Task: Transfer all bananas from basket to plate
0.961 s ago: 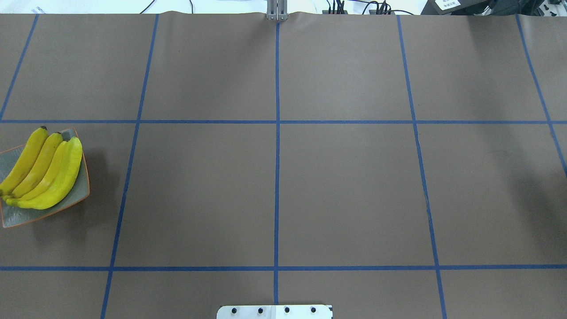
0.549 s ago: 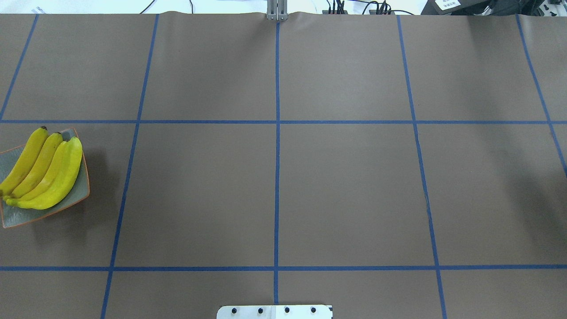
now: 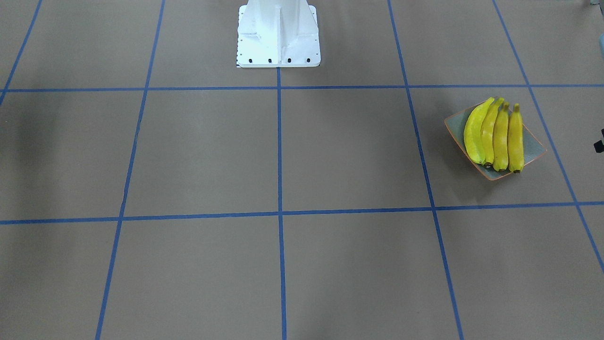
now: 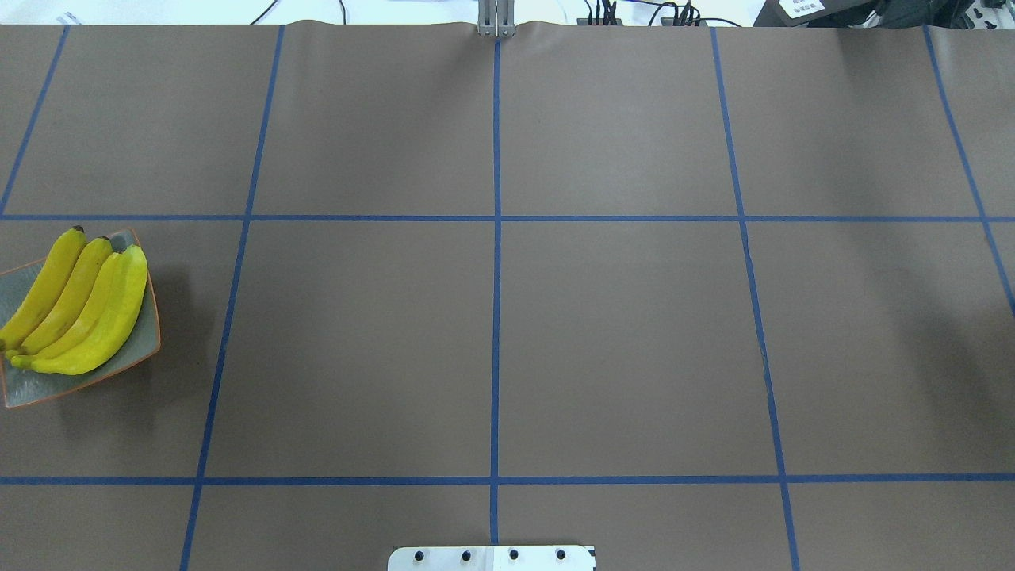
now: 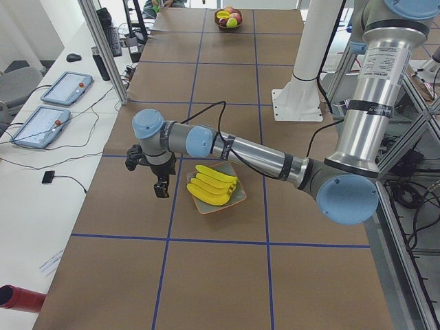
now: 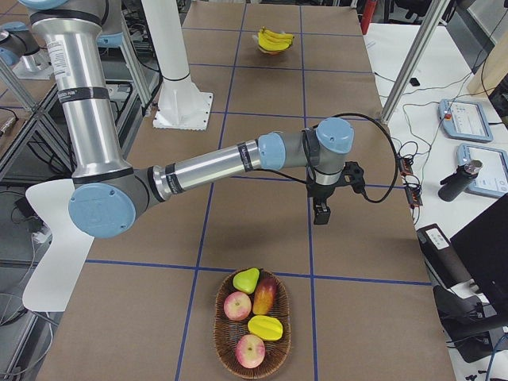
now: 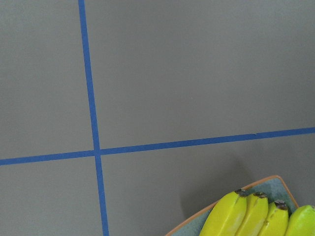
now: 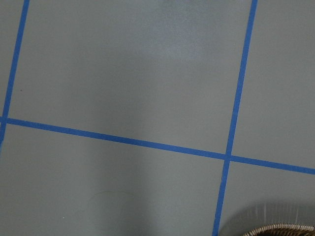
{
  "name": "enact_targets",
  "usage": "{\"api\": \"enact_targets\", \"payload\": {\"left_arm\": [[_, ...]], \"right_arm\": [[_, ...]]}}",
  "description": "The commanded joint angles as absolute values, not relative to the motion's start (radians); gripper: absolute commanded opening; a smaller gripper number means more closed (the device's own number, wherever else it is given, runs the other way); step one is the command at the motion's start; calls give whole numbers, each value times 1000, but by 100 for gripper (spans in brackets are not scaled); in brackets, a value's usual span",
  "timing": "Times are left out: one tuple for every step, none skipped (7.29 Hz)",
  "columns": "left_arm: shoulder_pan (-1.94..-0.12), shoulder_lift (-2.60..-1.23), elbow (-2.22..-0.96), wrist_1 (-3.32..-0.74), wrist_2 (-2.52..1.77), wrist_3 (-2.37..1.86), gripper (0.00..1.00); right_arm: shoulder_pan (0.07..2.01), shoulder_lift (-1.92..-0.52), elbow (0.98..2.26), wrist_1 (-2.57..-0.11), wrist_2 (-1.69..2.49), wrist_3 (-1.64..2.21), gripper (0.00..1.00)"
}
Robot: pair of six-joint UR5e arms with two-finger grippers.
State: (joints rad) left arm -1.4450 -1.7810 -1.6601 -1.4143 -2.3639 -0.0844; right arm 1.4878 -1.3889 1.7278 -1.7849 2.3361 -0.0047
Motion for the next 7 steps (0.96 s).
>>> {"api": "enact_targets", "payload": {"left_arm": [[-1445, -1781, -1660, -1414, -2364, -86, 100], [-1445, -1781, -1661, -1414, -2364, -86, 100], [-1443, -1781, -1652, -1414, -2364, -86, 100], [-1443, -1781, -1646, -1414, -2364, -86, 100], [-1443, -1781, -1622, -1416, -2364, -86, 100], [-1443, -1781, -1615, -1416, -2364, -86, 100], [-1443, -1782, -1611, -1416, -2364, -86, 100]], "right_arm": [[1486, -1397, 1729, -1779, 2341, -3, 100], [1486, -1397, 1729, -1778, 2342, -2, 100], [1485, -1397, 1729, -1778, 2345, -2, 100], [1482, -1397, 1727, -1778, 2350, -2, 100], [1480, -1399, 1726, -1778, 2347, -2, 100], [1470, -1401, 1717, -1778, 2344, 0, 100], [1457, -1401, 1710, -1776, 2341, 0, 100]]}}
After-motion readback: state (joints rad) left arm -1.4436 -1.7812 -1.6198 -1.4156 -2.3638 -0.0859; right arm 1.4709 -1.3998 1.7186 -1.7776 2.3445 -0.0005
